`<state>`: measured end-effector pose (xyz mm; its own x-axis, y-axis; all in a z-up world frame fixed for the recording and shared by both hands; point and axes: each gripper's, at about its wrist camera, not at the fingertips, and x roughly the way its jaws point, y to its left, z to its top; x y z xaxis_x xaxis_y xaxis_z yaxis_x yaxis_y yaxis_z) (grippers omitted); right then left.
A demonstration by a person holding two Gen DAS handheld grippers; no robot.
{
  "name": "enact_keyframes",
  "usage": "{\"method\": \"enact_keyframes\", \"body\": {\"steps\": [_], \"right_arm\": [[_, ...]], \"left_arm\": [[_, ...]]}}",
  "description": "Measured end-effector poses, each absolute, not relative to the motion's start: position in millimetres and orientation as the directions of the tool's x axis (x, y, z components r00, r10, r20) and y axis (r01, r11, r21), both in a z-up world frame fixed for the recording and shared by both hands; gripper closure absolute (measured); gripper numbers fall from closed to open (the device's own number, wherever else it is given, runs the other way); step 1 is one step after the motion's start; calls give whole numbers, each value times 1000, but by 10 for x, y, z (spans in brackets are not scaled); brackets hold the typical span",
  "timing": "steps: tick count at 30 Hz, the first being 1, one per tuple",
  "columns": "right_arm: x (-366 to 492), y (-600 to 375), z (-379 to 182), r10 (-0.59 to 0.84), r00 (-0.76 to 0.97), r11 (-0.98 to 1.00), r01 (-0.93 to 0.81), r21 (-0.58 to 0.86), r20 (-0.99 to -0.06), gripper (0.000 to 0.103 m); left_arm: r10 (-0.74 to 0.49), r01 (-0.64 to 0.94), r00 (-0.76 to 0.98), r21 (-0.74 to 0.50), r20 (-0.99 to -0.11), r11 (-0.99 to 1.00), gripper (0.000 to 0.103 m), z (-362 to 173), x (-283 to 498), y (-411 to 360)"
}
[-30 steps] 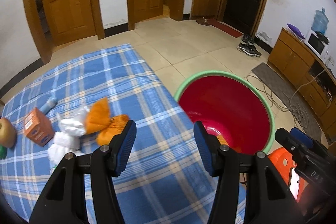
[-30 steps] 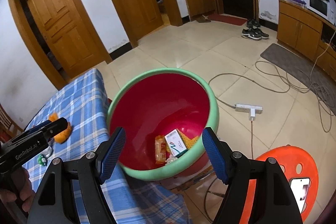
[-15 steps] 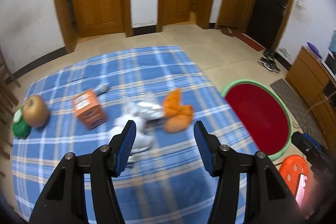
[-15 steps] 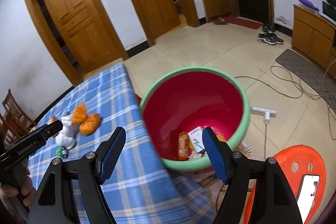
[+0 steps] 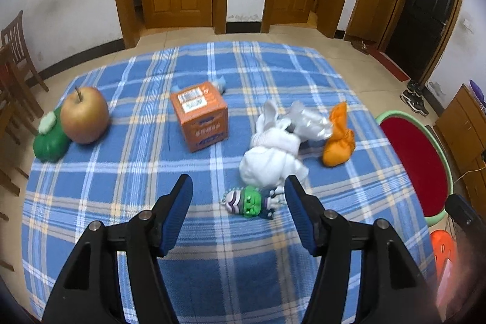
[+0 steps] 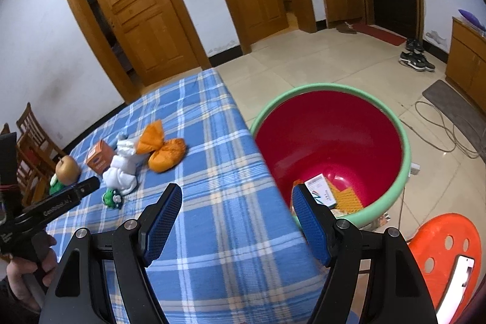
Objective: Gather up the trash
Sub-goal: 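Move both open tools back over the table, then grasp the green toy figure with the left tool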
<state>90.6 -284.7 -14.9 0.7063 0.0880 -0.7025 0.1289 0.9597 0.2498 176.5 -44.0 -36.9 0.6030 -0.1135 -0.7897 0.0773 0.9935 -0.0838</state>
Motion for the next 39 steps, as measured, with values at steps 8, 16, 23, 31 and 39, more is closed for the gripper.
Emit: {"method": "enact_keyframes", "body": {"steps": [8,16,23,31,39], "right_arm": [[1013,-2763,-236,96,683,965,114,236,-725,27],[1087,-2690,-297,109,665,969,94,228,-738,27],[1126,-2631,-318,115,656,971,83,223,-746,27],[1156,-2556,-314,120,651,974,70,216,-750,27],[1257,-2416,-316,144,643,976,32,214,-752,27]], "left_arm": [[-113,93,571,-73,-813,993,40,-613,1798,-487],[-114,107,553,-66,-825,992,41,-742,1826,-518],[-125,127,564,-64,-817,990,52,-738,1804,-552],[-136,114,564,-86,-814,990,52,-716,1791,-505],[-116,36,604,-118,-789,992,52,-578,1765,-196]]}}
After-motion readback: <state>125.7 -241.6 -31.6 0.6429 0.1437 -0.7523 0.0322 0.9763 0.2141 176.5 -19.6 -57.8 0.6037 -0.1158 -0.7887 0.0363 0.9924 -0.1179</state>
